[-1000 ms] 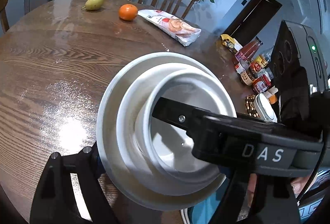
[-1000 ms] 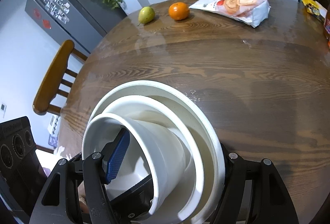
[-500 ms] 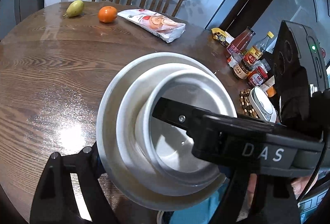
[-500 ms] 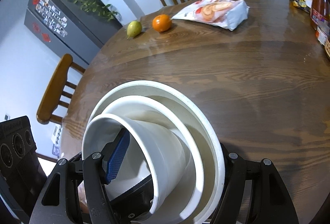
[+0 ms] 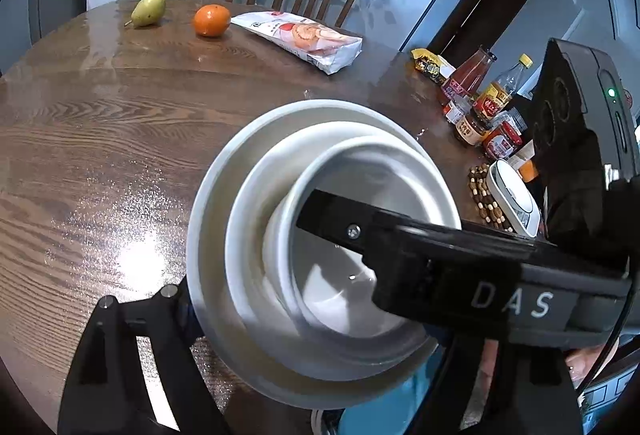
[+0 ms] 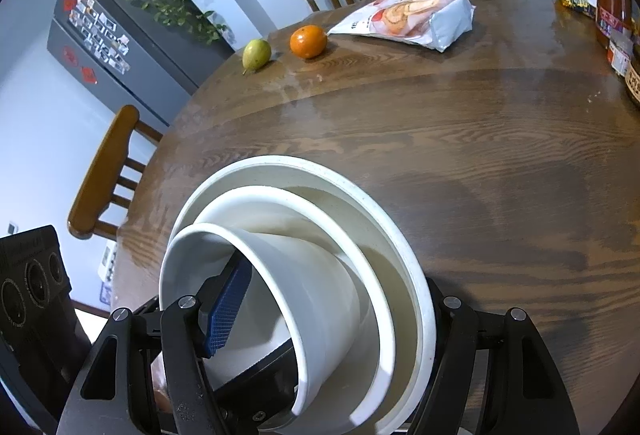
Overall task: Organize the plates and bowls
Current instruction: 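Lift the white bowl stack off the table with both tools and hold it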
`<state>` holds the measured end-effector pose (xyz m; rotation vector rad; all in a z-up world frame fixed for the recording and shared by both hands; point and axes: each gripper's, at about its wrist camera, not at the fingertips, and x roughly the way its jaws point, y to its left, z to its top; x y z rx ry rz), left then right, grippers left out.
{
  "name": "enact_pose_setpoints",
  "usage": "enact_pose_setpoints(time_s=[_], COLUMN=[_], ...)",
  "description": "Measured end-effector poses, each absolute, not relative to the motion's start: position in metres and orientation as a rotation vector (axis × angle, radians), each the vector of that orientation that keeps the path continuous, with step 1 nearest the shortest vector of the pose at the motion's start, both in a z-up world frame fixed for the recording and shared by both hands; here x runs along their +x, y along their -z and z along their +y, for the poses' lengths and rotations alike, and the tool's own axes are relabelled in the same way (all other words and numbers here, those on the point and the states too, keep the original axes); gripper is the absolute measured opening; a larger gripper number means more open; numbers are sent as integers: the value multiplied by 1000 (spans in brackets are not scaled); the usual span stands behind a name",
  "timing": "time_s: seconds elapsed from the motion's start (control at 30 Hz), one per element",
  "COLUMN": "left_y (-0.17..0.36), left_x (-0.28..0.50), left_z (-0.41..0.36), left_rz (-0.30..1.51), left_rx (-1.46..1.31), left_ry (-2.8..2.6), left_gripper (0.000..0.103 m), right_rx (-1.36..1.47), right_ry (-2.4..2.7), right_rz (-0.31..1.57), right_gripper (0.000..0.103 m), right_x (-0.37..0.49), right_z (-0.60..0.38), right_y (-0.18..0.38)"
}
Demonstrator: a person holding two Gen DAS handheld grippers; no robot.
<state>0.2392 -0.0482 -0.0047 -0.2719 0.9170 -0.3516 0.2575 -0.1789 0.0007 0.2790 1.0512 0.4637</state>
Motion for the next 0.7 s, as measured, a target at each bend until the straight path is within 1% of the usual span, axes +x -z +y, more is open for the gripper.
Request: enact_pose_setpoints(time_s=[0.7], left_y=[2], left_x=[233], left_z=[-49], left_rz=[898], left_rx=[-263], left_ry=[356], left_gripper=[80], right_rx=[278], right_ry=[-463], right_rz=[1038], right_gripper=[73], right_x=[252], right_z=[-183], right_y=[-3])
